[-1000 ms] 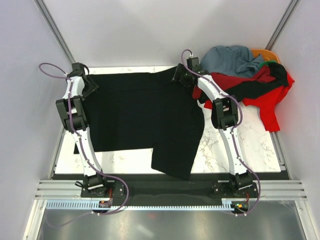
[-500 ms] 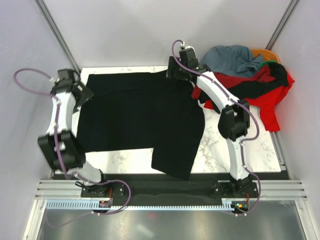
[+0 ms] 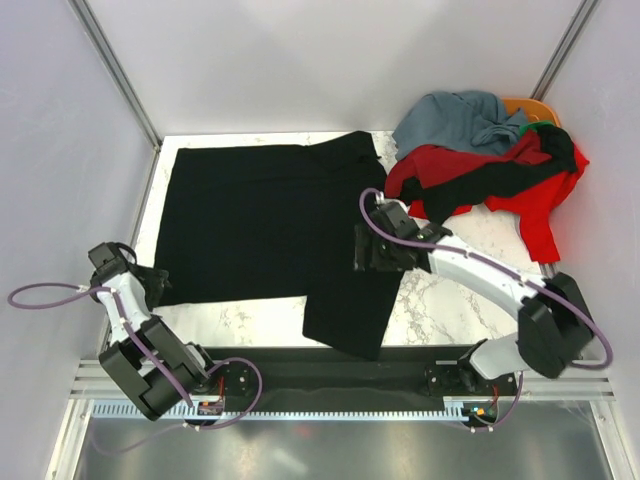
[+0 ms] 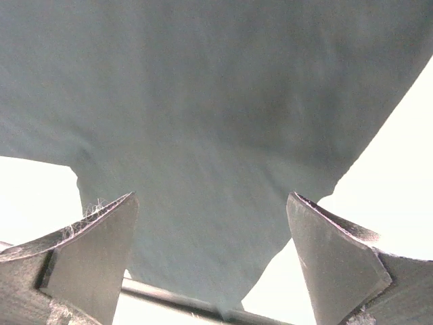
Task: Fold and stack the t-shirts
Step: Fold the tshirt
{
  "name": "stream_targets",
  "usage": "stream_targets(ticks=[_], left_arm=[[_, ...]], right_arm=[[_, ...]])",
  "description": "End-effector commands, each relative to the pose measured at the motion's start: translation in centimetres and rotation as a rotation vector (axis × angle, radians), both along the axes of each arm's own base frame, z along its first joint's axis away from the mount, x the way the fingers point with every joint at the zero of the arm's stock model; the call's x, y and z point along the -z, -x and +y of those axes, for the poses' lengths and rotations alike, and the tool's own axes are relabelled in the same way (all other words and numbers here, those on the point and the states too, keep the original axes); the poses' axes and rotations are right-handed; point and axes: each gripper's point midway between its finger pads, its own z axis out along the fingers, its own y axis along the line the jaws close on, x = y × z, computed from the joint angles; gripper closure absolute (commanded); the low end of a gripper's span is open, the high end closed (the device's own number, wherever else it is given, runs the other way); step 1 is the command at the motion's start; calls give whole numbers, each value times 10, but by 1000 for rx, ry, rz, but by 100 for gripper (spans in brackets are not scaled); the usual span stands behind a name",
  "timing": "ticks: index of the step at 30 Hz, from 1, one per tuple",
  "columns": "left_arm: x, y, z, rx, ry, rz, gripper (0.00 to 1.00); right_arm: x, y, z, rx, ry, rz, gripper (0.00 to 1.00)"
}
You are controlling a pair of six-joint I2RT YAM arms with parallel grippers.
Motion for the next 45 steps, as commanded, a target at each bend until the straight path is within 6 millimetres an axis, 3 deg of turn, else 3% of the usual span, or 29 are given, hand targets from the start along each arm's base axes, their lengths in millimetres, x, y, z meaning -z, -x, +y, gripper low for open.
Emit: stream_targets(ticks=[1,2,4,5,10,20,23,27,30,33,34,37,40,45], left_arm=[[-20,-11,25,-125,-101,-88,16],[-17,-9,25,-154,-98,-82,17],[-11,-2,34,-224,-124,-44,19],[-5,1,35,-240,-125,-28,19],[17,6,38,-293,-103,36,20],[42,-17,48,-310,-44,29,31],[47,-23,49,-308,-33,28,39],[51,-34,49,-290,-2,-2,75],[52,-39,49,-274,15,-6,84],[49,-42,47,-261,21,-22,97],[49,-42,47,-251,19,-24,98],[46,-43,45,-231,22,-38,98],[44,-43,42,-214,25,-47,98],[46,-42,37,-202,43,-48,98]], right_arm=[[-22,25,0,19,-141,-13,2],[-11,36,-6,19,-133,16,2],[-11,45,-10,27,-162,17,2],[0,53,-14,47,-161,41,2],[22,75,-17,86,-225,107,2],[62,93,-21,90,-237,170,3],[74,95,-18,93,-252,191,5],[92,99,-10,87,-262,231,9],[97,105,1,58,-253,254,16],[96,112,7,42,-240,255,28],[97,113,4,47,-221,249,39],[94,117,-5,63,-184,238,55],[88,124,-16,73,-157,225,54],[81,137,-17,75,-211,209,46]])
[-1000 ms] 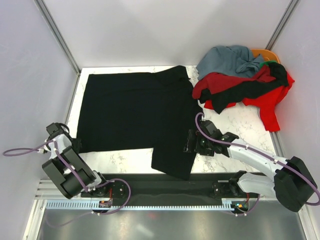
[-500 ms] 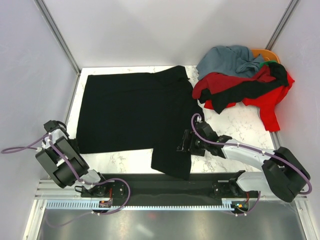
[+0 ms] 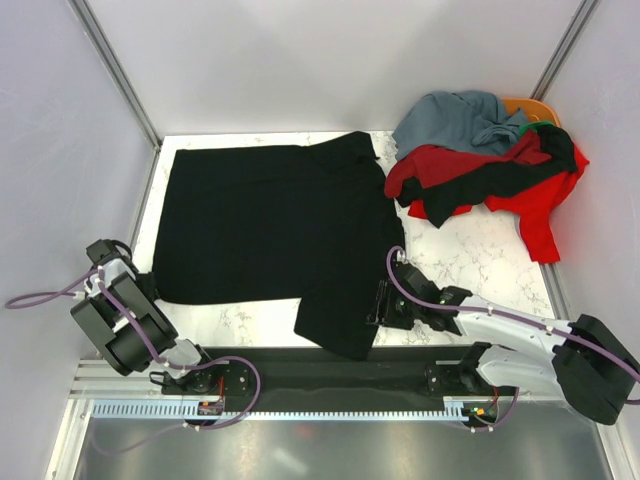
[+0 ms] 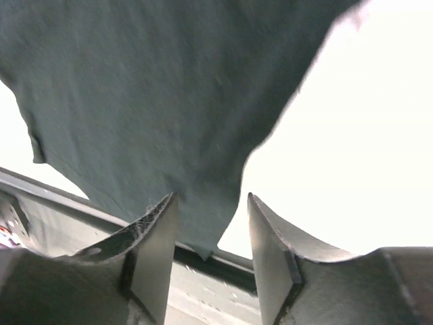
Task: Fold and stack the t-shirts
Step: Fold the tshirt
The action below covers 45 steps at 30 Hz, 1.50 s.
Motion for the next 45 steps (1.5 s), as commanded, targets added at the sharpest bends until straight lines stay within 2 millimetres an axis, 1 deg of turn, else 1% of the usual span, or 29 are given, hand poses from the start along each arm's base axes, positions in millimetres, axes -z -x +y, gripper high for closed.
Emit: stream_targets(ticks=[1,4,9,12,13,15,16,17,18,22,24,25,27,28,30,31,33,34,35,36,37,38,39,40,41,42,43,44,45], left_arm=[[5,-13,-6,31,23,-72,98],[6,-11,-8,34,27,-69,98],[3,-10,-8,47,16,-70,98],[2,-9,-8,56,15,-69,98],[0,-9,-7,59,11,-71,98],[-11,-15,-7,109,-7,-93,98],[-18,-18,-6,127,-23,-110,98],[-32,-22,-6,148,-58,-144,98],[-44,-26,-3,173,-91,-165,98],[-81,-30,3,245,-194,-218,98],[-92,-31,1,306,-224,-215,98],[-100,-35,1,323,-235,-220,98],[-112,-41,1,359,-265,-212,98],[-113,-42,-1,369,-259,-201,98],[-122,-51,-3,395,-274,-206,98],[-121,-55,-4,406,-268,-197,98],[-129,-66,-6,435,-281,-189,98],[-130,-70,-6,445,-280,-186,98],[-123,-75,-10,464,-255,-165,98],[-128,-81,-8,469,-262,-171,98],[-127,-85,-9,475,-254,-167,98],[-121,-90,-11,491,-235,-153,98],[-127,-97,-8,494,-246,-156,98],[-126,-101,-7,498,-242,-151,98],[-115,-108,-8,517,-216,-119,98],[-124,-117,1,524,-252,-110,98],[-123,-123,5,527,-252,-98,98],[-117,-128,8,532,-237,-78,98],[-113,-140,14,542,-215,-53,98]], right_arm=[[8,13,-8,31,13,21,44],[12,20,2,13,-8,28,41],[18,28,18,-11,0,23,42],[17,28,21,-8,2,16,55],[16,27,20,-2,4,11,71],[11,28,13,7,23,8,95],[2,23,13,20,26,-15,100],[-8,20,13,26,18,-36,100],[-10,23,3,24,60,-29,100],[-68,1,10,45,45,-141,100],[-86,-10,13,45,61,-179,100],[-108,-17,19,33,50,-211,100],[-116,-31,20,39,78,-219,100],[-135,-42,27,48,53,-248,100],[-139,-63,23,55,79,-257,100],[-151,-74,25,60,72,-276,100],[-150,-97,18,72,105,-277,100],[-162,-108,21,73,89,-296,100],[-157,-120,18,88,109,-282,100],[-159,-127,17,76,120,-292,100],[-169,-137,21,78,105,-307,100],[-163,-148,18,87,126,-290,100],[-173,-159,20,86,118,-312,100],[-173,-167,20,88,120,-312,100],[-166,-180,15,105,136,-293,100],[-165,-188,14,108,140,-290,100],[-178,-203,15,116,130,-319,100],[-166,-218,10,128,142,-287,100],[-165,-228,10,133,141,-283,100]])
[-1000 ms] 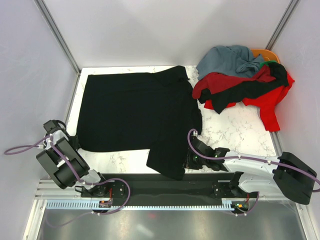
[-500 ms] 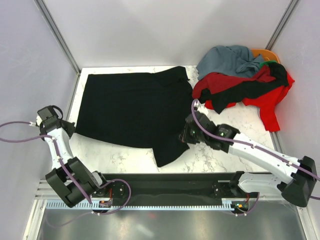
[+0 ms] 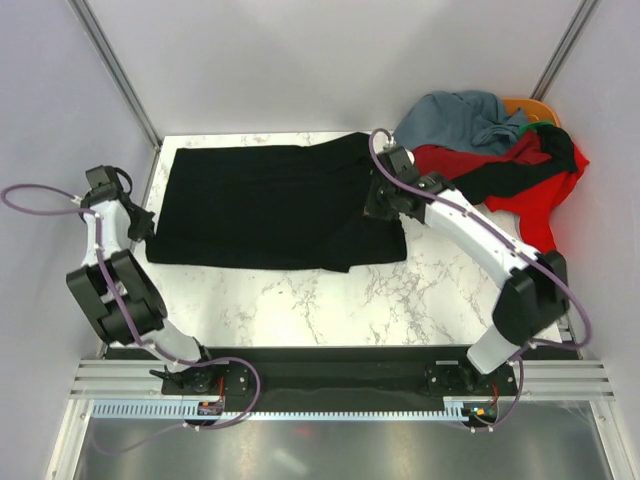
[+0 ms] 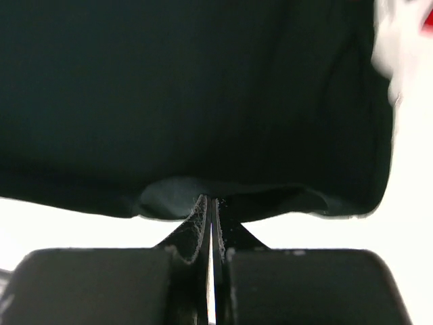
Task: Fold and stack the t-shirts
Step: Fold the tshirt
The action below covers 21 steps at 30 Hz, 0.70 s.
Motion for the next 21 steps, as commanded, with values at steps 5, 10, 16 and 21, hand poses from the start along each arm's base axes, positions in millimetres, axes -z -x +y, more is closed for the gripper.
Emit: stream_targets(ticks=[5,10,16,21], left_arm=[[22,-47,21,70,18,114,98],[47,-57,5,146,125,139,66],[41,-32,-15,162,152,121,20],[33,0,-23,112,103,70,23]], right_arm=[[3,-102,-5,25,12,-15,100],[17,-146,-7,42,5,22,12],[35,-112,-38,71,61,64,2],[61,-43,-60,89,30,89,2]])
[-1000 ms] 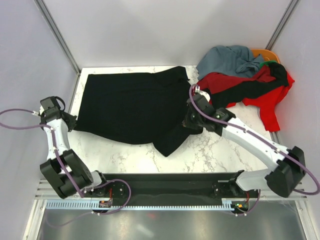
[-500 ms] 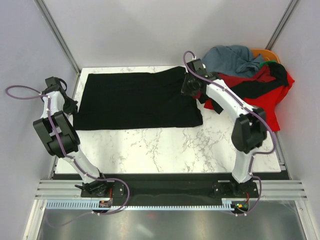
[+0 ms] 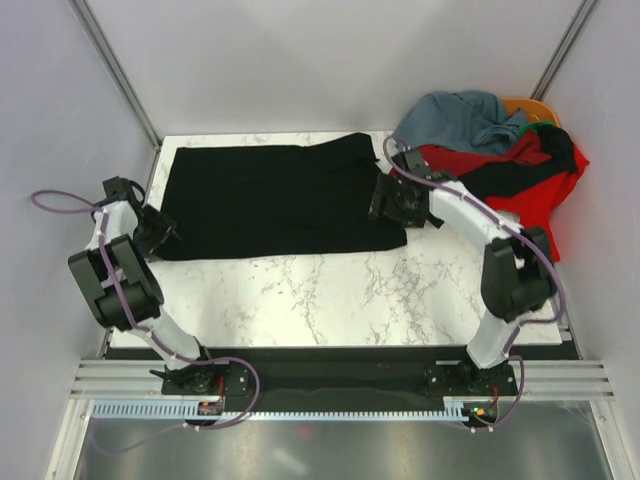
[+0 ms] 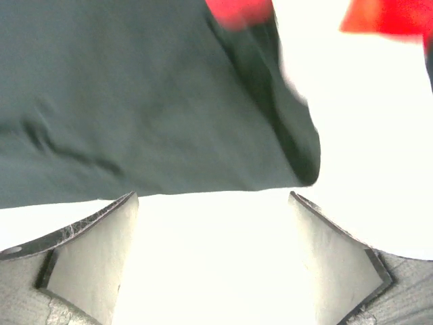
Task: Fold and stack the t-shirts
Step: Fold the tshirt
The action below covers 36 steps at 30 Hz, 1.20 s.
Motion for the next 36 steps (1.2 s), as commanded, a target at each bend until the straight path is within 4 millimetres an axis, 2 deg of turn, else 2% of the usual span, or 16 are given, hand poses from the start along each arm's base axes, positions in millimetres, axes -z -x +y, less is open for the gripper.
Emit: stream_targets(ticks=[1,2,3,4,5,6,9,10,13,19,24,28,32,36], left_arm=[[-25,11,3,-29,-74,-105,24],[-25,17,8,-39,-120,-106,24],[-26,24,8,-45,-155,-140,24],[-23,29,9,-57,-167,-141,21],[-12,40,7,-75,-162,-118,19],[-9,41,7,-90,-158,-125,17],[11,45,1,-141,-64,-106,14],[23,47,1,-155,-42,-80,13],[38,43,-2,-193,12,-84,13],[46,33,6,-225,-5,-109,13],[60,33,15,-273,-27,-73,14],[59,17,18,-274,-20,-111,19],[46,1,23,-254,-54,-199,16],[50,-6,27,-248,-55,-203,14]], right_arm=[[-13,24,-4,3,-58,-75,2],[-5,32,-5,2,-68,-59,2],[12,44,-4,-11,-85,-29,3],[18,49,-6,-12,-93,-19,3],[24,51,-4,-16,-106,-12,3],[35,57,-7,-14,-106,14,4],[50,56,-8,-7,-124,23,6],[56,55,-8,-8,-122,35,7],[64,48,-11,-13,-122,35,7],[80,37,-29,26,-138,35,10],[93,35,-29,22,-173,41,20],[98,35,-25,11,-189,47,27],[97,35,-27,5,-185,40,29],[97,36,-24,0,-203,39,33]])
